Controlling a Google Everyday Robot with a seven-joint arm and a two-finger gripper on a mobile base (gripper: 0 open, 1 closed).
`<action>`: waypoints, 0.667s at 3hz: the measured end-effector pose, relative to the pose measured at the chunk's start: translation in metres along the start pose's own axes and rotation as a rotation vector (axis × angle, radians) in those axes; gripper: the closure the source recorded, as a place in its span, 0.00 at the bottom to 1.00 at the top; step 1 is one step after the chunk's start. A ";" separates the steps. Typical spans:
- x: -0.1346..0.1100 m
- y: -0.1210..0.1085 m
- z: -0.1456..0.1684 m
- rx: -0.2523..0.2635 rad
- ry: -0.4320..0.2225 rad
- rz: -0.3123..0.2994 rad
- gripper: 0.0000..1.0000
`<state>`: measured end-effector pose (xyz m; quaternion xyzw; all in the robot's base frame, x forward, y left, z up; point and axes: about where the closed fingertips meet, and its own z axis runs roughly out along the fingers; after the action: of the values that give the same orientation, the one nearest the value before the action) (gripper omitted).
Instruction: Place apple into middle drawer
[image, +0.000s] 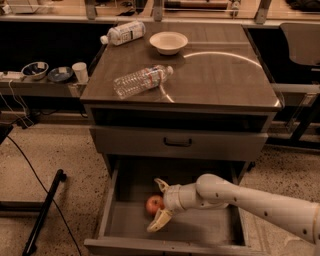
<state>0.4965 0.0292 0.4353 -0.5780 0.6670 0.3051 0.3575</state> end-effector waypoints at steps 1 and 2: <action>-0.049 0.031 -0.042 0.001 -0.064 -0.132 0.00; -0.049 0.030 -0.042 0.001 -0.064 -0.131 0.00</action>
Offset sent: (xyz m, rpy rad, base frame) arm -0.0261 -0.0021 0.0525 0.0371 -0.0962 0.0686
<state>0.4648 0.0257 0.4993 -0.6103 0.6161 0.2989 0.3984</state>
